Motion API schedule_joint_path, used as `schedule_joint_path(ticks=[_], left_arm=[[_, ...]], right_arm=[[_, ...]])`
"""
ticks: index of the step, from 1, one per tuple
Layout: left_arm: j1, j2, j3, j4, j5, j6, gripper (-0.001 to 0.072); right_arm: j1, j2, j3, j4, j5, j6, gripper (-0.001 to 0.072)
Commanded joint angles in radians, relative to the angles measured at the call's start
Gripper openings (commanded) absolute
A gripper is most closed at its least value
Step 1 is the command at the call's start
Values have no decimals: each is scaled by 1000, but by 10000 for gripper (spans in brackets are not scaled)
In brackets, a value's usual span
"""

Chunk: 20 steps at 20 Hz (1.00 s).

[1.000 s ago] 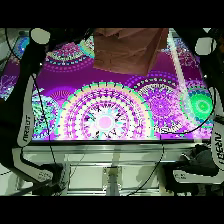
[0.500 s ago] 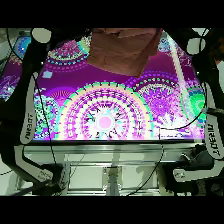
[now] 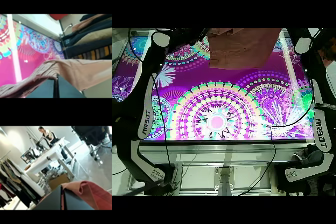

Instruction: Fold the clothes and pants, and hang the long-sleeved shirts on hangers.

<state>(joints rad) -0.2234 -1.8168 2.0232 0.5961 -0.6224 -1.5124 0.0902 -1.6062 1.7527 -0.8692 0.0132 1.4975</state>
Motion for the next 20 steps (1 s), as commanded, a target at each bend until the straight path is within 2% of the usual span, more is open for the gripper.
schedule_joint_path(ticks=[1, 5, 7, 10, 13, 15, 20], left_arm=[[22, -23, 1, 1, -53, 60, 10], [73, -31, -3, 9, -212, 154, 10], [90, -31, -8, 13, -312, 190, 10], [84, -29, -17, 159, -445, 180, 9], [66, -24, -57, 272, -505, 124, 9], [53, -17, -104, 276, -504, 98, 9], [-11, 69, -293, 385, -497, 97, 9]], right_arm=[[-32, -4, 7, -2, 93, -1, 9], [-103, -1, 7, 1, 412, 5, 8], [-124, -1, 7, 0, 574, 42, 7], [-119, 10, -17, -4, 754, 69, 7], [-95, 68, -120, -61, 784, 134, 7], [-76, 129, -237, -98, 774, 182, 6], [-48, 327, -597, -110, 719, 210, 7]])
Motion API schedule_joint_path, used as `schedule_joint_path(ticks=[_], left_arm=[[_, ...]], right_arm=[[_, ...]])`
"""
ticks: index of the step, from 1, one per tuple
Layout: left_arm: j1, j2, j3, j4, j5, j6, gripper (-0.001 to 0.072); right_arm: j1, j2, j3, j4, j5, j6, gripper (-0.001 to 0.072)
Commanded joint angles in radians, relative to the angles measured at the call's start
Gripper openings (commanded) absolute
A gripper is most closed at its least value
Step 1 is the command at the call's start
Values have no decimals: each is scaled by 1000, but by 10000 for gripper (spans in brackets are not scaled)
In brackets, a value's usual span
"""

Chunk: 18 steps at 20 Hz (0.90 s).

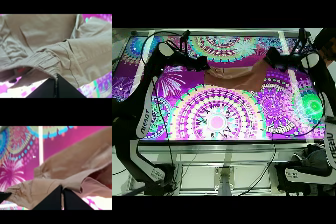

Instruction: Fold the clothes and pants, and hang the long-sleeved shirts on hangers.

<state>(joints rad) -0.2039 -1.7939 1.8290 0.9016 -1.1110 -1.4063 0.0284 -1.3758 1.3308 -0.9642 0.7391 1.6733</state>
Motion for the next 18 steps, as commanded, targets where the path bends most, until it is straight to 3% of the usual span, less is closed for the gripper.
schedule_joint_path(ticks=[1, 5, 9, 13, 18], left_arm=[[-40, 79, -157, 96, 3, -24, 9], [-48, 257, -457, 113, 57, -49, 9], [-52, 473, -769, 113, 87, -54, 9], [-60, 649, -972, 112, 86, -76, 9], [-91, 803, -1117, 109, 60, -137, 9]], right_arm=[[19, 132, -231, -14, -5, 40, 7], [62, 270, -410, -19, -6, 75, 8], [130, 418, -557, -47, -3, 183, 8], [218, 551, -639, -179, 50, 374, 7], [329, 700, -679, -408, 222, 644, 7]])
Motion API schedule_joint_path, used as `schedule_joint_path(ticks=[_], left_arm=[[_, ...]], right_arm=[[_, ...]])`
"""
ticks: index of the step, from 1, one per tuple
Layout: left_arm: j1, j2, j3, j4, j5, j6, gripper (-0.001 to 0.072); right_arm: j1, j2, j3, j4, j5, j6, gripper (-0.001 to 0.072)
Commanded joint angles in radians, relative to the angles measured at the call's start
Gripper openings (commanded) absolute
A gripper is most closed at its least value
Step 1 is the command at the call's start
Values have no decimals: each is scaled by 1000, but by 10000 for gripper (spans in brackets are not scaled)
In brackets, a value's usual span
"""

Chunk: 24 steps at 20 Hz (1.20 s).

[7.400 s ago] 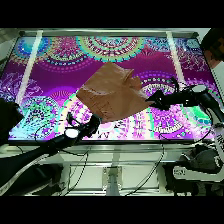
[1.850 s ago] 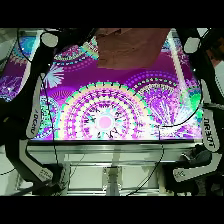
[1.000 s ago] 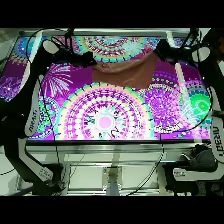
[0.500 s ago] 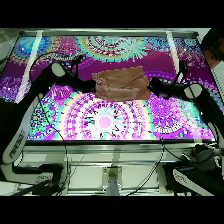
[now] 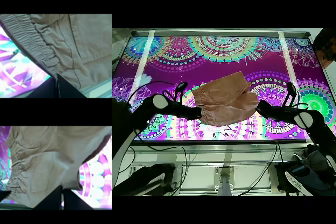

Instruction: Fold the clothes and pants, and hang the long-sleeved shirts on hangers.

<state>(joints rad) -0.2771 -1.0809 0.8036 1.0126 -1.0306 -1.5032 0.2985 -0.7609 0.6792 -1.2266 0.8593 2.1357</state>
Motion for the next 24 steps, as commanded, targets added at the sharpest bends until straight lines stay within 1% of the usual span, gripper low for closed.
schedule_joint_path(ticks=[1, 3, 4, 6, 7, 9, 10, 12, 14, 16, 18, 20, 24], left_arm=[[-34, 117, -116, -2, -31, -60, 9], [-81, 177, -165, 3, -32, -101, 9], [-105, 204, -184, 2, -32, -130, 9], [-149, 247, -203, 2, -32, -189, 9], [-168, 263, -203, 1, -29, -208, 9], [-197, 292, -203, 1, -3, -256, 9], [-199, 303, -203, 0, 18, -283, 10], [-199, 320, -203, 0, 93, -335, 10], [-199, 325, -201, -3, 180, -383, 10], [-199, 325, -201, -3, 250, -390, 11], [-199, 325, -201, -3, 323, -428, 11], [-199, 325, -201, -3, 389, -448, 11], [-199, 324, -201, -2, 453, -458, 11]], right_arm=[[78, 118, -27, -183, 134, 222, 7], [108, 188, -27, -246, 214, 306, 8], [114, 221, -27, -270, 264, 330, 8], [116, 278, -27, -283, 344, 338, 7], [116, 301, -27, -283, 350, 338, 7], [116, 316, -12, -296, 317, 321, 7], [116, 303, 7, -296, 284, 275, 7], [116, 248, 63, -296, 236, 201, 7], [115, 151, 140, -296, 210, 128, 7], [115, 40, 224, -291, 182, 51, 7], [114, -81, 315, -293, 166, -27, 7], [114, -195, 410, -292, 164, -68, 7], [113, -357, 547, -296, 89, -90, 7]])
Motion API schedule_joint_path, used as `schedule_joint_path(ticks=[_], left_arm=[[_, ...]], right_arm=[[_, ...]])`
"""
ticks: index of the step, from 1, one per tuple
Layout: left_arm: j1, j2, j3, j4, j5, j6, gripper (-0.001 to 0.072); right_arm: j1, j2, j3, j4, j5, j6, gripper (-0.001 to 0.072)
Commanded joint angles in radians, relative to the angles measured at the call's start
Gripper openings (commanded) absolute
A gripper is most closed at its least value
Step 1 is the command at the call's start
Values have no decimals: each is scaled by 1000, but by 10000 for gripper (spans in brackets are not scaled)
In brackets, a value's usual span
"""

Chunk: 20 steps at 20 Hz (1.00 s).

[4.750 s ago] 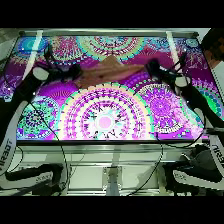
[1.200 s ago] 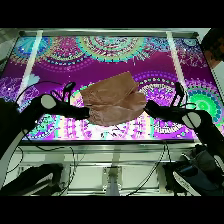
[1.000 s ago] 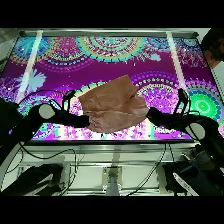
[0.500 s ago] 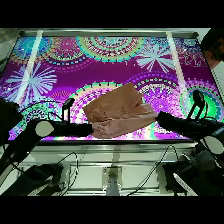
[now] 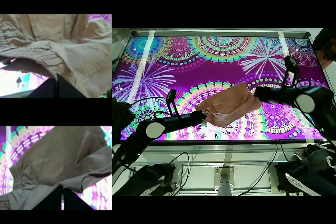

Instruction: Fold the clothes and pants, and hang the long-sleeved shirts on hangers.

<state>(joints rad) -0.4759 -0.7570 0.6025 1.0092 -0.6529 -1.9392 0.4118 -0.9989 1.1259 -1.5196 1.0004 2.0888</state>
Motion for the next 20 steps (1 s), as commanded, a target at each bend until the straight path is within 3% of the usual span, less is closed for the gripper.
schedule_joint_path(ticks=[1, 6, 14, 20], left_arm=[[0, 0, 0, 2, 89, -22, 11], [4, -48, -2, 5, 189, -43, 11], [64, -204, -2, 5, 457, -302, 11], [77, -279, -2, 5, 491, -474, 11]], right_arm=[[-1, -151, 124, -3, -67, -43, 7], [-1, -292, 206, -7, -147, -26, 7], [-88, -399, 218, 3, -280, 68, 7], [-110, -469, 217, 34, -364, 76, 7]])
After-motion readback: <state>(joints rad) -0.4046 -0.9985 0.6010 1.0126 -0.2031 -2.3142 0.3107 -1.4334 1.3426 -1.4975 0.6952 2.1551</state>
